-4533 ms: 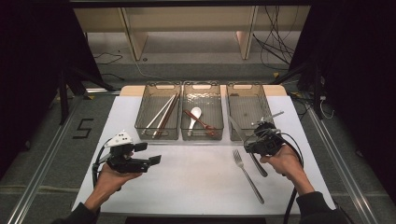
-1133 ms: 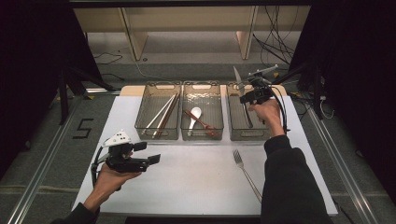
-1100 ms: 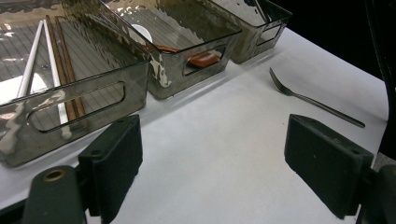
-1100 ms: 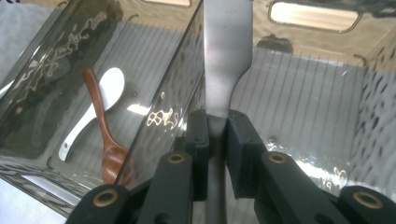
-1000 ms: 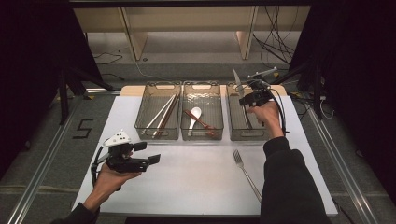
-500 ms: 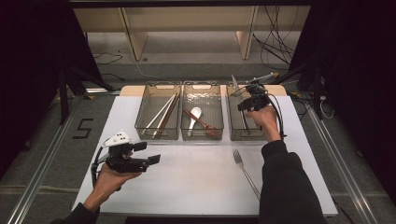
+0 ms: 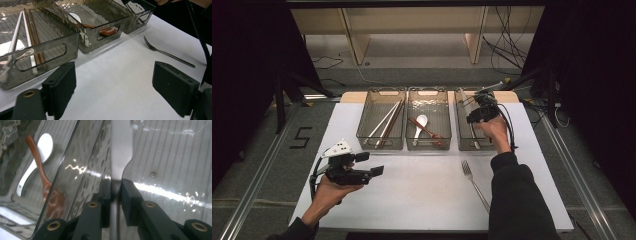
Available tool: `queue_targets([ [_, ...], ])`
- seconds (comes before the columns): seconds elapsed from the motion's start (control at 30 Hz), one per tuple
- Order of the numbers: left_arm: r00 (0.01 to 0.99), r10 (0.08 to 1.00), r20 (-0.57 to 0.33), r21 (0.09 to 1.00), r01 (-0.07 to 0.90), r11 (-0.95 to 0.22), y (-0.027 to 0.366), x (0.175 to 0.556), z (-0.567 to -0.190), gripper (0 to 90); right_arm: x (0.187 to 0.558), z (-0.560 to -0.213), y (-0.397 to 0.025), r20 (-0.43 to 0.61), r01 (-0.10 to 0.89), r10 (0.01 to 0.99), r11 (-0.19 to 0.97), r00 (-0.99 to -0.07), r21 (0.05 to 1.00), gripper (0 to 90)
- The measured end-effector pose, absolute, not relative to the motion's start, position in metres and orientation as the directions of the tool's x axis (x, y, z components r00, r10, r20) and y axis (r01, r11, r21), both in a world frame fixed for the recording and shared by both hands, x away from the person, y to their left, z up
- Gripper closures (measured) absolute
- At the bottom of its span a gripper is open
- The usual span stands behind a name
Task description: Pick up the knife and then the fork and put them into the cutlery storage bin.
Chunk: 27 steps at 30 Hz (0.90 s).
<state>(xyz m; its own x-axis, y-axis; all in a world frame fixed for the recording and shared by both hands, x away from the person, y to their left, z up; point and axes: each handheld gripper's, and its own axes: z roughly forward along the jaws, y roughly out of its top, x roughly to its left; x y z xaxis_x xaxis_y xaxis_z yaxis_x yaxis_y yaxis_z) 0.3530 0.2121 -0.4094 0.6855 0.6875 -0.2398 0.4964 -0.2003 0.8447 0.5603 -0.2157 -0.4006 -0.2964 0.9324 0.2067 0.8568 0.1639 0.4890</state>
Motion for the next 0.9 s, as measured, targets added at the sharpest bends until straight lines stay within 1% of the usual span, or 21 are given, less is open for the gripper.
queue_targets([
  [0.03,0.685,0.687,-0.24,0.845,0.496,-0.2,0.212,0.353,-0.409,18.6,0.56,-0.399,-0.217,0.221,0.852,0.932,0.144,-0.288,0.504,74.6],
  [0.1,0.687,0.686,-0.239,0.845,0.496,-0.202,0.212,0.353,-0.41,18.7,0.559,-0.395,-0.218,0.223,0.847,0.926,0.156,-0.304,0.508,73.9],
  [0.17,0.69,0.685,-0.234,0.844,0.493,-0.209,0.212,0.353,-0.41,18.6,0.558,-0.392,-0.218,0.207,0.839,0.926,0.17,-0.315,0.518,71.4],
  [0.2,0.69,0.685,-0.234,0.844,0.494,-0.209,0.212,0.353,-0.409,18.6,0.557,-0.39,-0.218,0.215,0.838,0.924,0.167,-0.317,0.519,70.0],
  [0.37,0.689,0.685,-0.235,0.844,0.495,-0.208,0.212,0.353,-0.41,18.6,0.549,-0.385,-0.217,0.204,0.824,0.911,0.205,-0.358,0.528,56.4],
  [0.53,0.687,0.687,-0.237,0.844,0.496,-0.204,0.212,0.353,-0.41,18.6,0.53,-0.37,-0.211,0.187,0.786,0.882,0.266,-0.432,0.558,44.8],
  [0.73,0.687,0.687,-0.237,0.843,0.497,-0.205,0.211,0.353,-0.41,18.6,0.5,-0.357,-0.204,0.162,0.737,0.847,0.328,-0.506,0.591,39.7],
  [0.9,0.688,0.686,-0.236,0.844,0.495,-0.206,0.212,0.353,-0.41,18.5,0.48,-0.356,-0.201,0.15,0.716,0.832,0.352,-0.535,0.602,36.8],
])
